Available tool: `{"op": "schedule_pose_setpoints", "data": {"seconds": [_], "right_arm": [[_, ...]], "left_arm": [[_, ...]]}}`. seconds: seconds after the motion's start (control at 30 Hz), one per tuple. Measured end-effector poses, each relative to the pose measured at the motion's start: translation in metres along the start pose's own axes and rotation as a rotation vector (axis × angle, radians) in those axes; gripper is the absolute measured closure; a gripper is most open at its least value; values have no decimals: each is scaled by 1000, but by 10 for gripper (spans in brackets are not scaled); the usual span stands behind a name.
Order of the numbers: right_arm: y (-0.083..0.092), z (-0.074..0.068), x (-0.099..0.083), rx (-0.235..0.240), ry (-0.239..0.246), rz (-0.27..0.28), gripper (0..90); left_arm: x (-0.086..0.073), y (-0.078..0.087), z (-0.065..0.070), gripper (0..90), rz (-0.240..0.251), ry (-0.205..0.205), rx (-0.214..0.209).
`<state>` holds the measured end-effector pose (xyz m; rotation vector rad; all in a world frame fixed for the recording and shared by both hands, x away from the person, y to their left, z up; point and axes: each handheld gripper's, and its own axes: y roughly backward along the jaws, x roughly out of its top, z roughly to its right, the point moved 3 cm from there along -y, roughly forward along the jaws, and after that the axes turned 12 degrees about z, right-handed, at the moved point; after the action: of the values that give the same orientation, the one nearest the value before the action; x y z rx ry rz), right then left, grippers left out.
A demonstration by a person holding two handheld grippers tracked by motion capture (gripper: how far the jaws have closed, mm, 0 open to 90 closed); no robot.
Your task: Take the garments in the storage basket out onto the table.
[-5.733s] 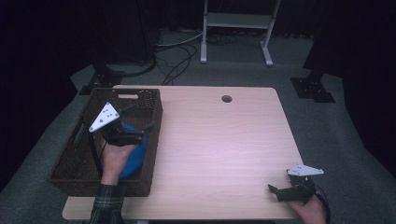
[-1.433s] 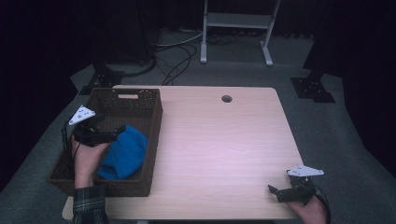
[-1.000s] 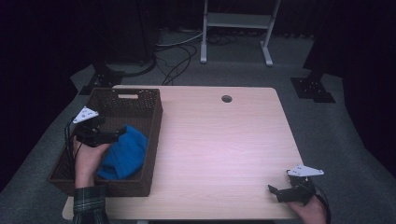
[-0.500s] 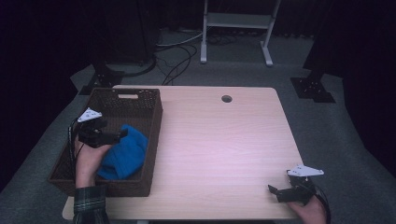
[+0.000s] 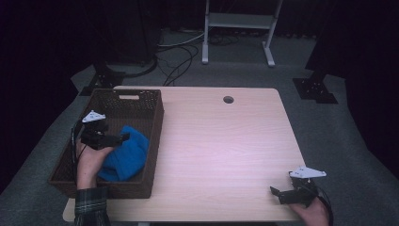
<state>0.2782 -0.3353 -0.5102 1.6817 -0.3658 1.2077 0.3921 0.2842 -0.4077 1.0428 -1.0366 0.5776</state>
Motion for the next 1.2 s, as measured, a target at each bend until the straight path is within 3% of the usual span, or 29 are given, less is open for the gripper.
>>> {"op": "schedule_pose_setpoints", "data": {"seconds": [0.13, 0.47, 1.2], "right_arm": [[0, 0, 0, 0, 0, 0, 0], [0, 0, 0, 0, 0, 0, 0], [0, -1, 0, -1, -1, -1, 0]], "left_arm": [[-3, -2, -1, 1, -33, 8, 22], [-9, -6, -1, 2, -103, 10, 27], [-23, -14, -5, 30, -251, 69, 65]]}}
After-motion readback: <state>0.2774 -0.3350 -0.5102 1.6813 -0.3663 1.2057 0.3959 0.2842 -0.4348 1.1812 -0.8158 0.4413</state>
